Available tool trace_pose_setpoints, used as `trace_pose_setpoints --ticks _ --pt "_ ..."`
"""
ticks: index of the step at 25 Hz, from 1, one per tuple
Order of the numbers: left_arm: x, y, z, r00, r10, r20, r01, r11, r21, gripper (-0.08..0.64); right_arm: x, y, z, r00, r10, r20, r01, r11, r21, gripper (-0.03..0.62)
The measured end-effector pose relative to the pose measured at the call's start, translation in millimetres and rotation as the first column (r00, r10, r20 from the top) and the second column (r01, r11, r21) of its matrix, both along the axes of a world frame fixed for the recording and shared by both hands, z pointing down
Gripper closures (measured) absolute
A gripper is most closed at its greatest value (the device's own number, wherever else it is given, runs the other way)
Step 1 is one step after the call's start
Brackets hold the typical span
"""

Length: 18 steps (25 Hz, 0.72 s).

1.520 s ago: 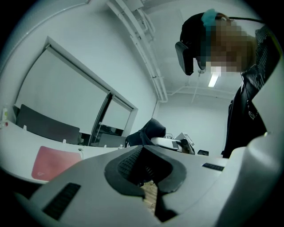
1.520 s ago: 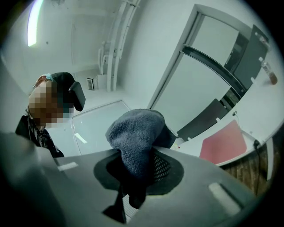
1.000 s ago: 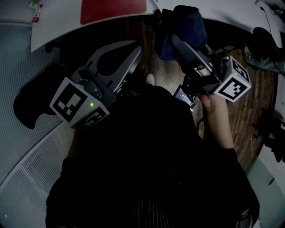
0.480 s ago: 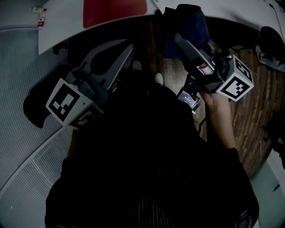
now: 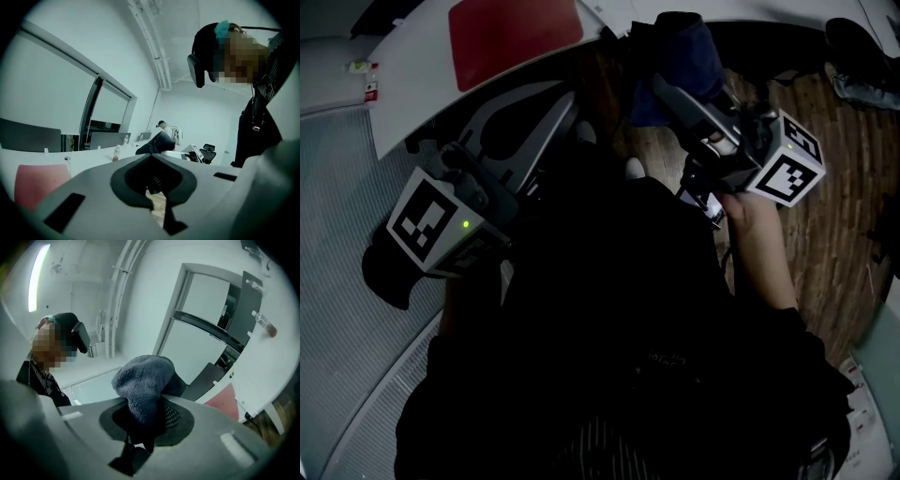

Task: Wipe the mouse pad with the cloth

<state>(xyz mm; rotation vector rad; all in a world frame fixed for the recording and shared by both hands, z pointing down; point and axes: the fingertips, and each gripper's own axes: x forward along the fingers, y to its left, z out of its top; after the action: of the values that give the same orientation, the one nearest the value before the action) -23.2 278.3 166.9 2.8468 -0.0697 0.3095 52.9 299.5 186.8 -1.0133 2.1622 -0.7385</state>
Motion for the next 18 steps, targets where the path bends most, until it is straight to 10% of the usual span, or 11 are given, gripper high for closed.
trace_pose_setpoints --ticks 18 --pt "-1.0 -16.5 -5.2 0.983 -0.026 -0.182 0.016 0.998 -0.054 0.552 -11.5 -6.6 -36.0 0.987 0.004 -0.161 -0.001 1.0 0.015 0.523"
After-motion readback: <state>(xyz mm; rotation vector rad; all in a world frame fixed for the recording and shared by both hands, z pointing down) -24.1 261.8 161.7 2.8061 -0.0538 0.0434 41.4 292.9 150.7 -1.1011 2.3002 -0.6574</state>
